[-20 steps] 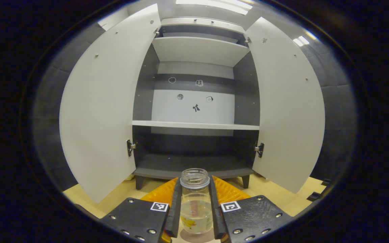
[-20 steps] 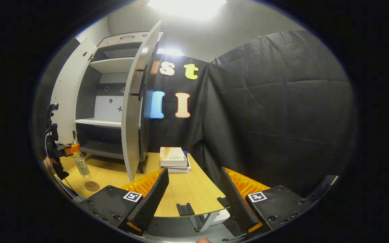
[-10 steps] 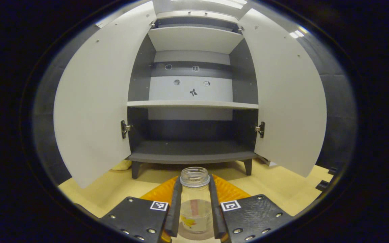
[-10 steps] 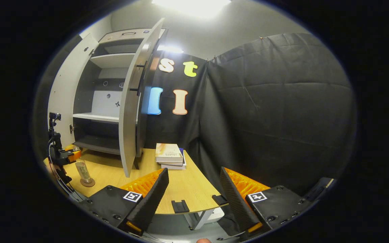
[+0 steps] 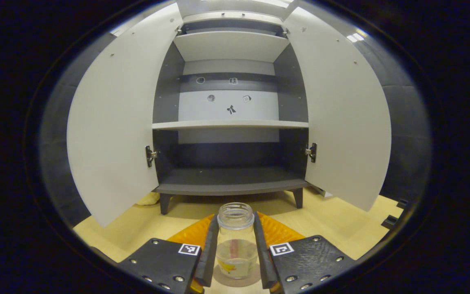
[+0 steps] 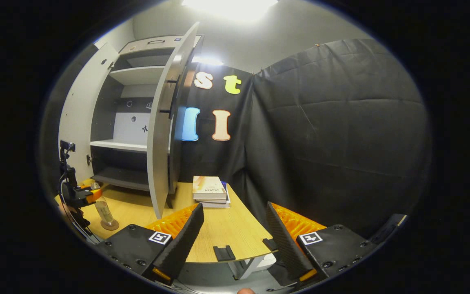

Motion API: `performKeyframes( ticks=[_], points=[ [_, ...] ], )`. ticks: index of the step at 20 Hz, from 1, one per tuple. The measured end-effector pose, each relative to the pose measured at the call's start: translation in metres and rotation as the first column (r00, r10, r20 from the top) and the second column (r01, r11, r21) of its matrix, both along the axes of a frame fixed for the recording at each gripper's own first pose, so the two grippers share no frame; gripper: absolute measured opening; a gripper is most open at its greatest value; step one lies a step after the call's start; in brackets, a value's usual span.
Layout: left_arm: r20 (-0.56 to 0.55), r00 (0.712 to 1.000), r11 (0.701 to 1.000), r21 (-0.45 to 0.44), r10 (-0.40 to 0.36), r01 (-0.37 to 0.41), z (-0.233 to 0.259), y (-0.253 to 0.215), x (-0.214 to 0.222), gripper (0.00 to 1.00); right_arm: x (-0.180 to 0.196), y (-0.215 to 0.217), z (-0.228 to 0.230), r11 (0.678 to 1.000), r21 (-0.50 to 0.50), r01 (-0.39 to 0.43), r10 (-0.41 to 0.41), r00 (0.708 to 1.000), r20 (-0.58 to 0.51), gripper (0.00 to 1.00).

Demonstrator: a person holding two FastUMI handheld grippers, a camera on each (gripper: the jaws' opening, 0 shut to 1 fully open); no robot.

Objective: Grasp the bottle in the cabinet with the left hand and place it on the coaster, then close the right door with the right hand and the left door with the left hand.

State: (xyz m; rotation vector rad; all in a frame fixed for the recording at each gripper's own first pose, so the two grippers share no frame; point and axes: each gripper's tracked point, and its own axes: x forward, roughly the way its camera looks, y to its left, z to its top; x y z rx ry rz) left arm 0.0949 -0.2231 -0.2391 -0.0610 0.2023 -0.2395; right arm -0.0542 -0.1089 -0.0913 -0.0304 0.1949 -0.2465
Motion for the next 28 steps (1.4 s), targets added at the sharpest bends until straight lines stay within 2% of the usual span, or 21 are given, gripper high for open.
performKeyframes(
  ticks=[2,4,5,13,16,18,25,28],
  points=[
    [0.002,1.000,1.000,0.011,0.002,-0.002,0.007,0.002,-0.002,0.47,0.005,0.001,0.005,1.000,0.018,-0.008,0.008,1.000,0.016,0.98],
    [0.007,1.000,1.000,0.013,0.014,-0.014,0.017,0.007,-0.007,0.73,0.010,0.002,0.014,0.999,0.030,-0.015,0.014,0.999,0.039,0.98],
    [0.014,1.000,0.999,0.016,0.027,-0.027,0.025,0.011,-0.009,0.79,0.012,0.002,0.019,0.999,0.032,-0.020,0.018,0.999,0.051,0.98],
    [0.098,0.992,0.997,0.021,0.074,-0.077,0.128,0.043,-0.047,0.80,0.050,0.003,0.085,0.988,0.106,-0.117,0.101,0.984,0.145,0.98],
    [0.100,0.990,0.993,0.054,0.100,-0.106,0.153,0.066,-0.061,0.78,0.070,0.012,0.110,0.977,0.137,-0.166,0.142,0.975,0.170,0.97],
    [0.107,0.987,0.991,0.041,0.121,-0.126,0.169,0.082,-0.074,0.78,0.078,0.016,0.118,0.970,0.147,-0.195,0.171,0.972,0.159,0.97],
    [0.133,0.971,0.978,0.041,0.196,-0.203,0.209,0.153,-0.092,0.78,0.125,0.034,0.160,0.969,0.061,-0.238,0.226,0.961,0.161,0.97],
    [0.150,0.962,0.969,0.053,0.229,-0.239,0.214,0.183,-0.097,0.79,0.148,0.031,0.165,0.981,0.026,-0.194,0.188,0.972,0.143,0.96]
  ],
)
